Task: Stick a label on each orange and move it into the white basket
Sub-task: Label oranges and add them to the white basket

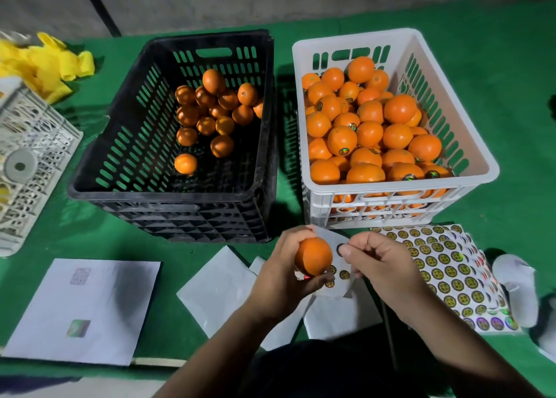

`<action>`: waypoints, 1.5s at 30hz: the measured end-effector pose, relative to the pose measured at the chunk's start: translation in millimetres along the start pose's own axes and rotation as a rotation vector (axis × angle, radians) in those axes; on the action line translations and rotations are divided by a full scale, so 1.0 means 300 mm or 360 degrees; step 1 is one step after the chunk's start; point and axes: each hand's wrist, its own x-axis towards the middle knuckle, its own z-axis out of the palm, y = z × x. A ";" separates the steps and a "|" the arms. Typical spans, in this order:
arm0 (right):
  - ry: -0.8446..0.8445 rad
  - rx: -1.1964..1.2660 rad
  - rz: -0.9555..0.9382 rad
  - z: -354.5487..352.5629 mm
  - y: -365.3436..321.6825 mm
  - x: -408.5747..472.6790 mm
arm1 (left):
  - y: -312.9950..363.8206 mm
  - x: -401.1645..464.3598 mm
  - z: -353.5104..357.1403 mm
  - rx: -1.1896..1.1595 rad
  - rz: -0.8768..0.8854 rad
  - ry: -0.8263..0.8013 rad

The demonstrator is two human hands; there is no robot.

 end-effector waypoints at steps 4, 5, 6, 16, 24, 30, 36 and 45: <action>-0.0154 0.0131 -0.0097 0.021 -0.121 -0.036 | 0.096 -0.007 -0.034 -0.0001 0.0129 0.0086; -0.0181 0.0116 -0.0128 0.024 -0.145 -0.042 | 0.115 -0.011 -0.040 0.0002 0.0125 0.0091; -0.0200 0.0103 -0.0169 0.028 -0.167 -0.047 | 0.132 -0.015 -0.046 0.0012 0.0122 0.0096; -0.0291 -0.0289 -0.0204 0.007 -0.269 -0.047 | 0.227 -0.040 -0.086 0.0079 0.0131 0.0105; -0.0425 0.0329 0.0236 0.093 -0.277 -0.086 | 0.285 -0.049 -0.098 -0.0140 0.0134 0.0062; -0.0286 0.0545 0.0014 0.119 -0.304 -0.105 | 0.311 -0.036 -0.111 -0.0319 0.0081 -0.0100; -0.0265 0.0572 0.0132 0.112 -0.289 -0.100 | 0.338 -0.031 -0.126 -0.0766 -0.0134 -0.0161; -0.0082 0.0505 0.0277 0.157 -0.249 -0.105 | 0.349 -0.008 -0.090 -0.1015 -0.0438 0.0062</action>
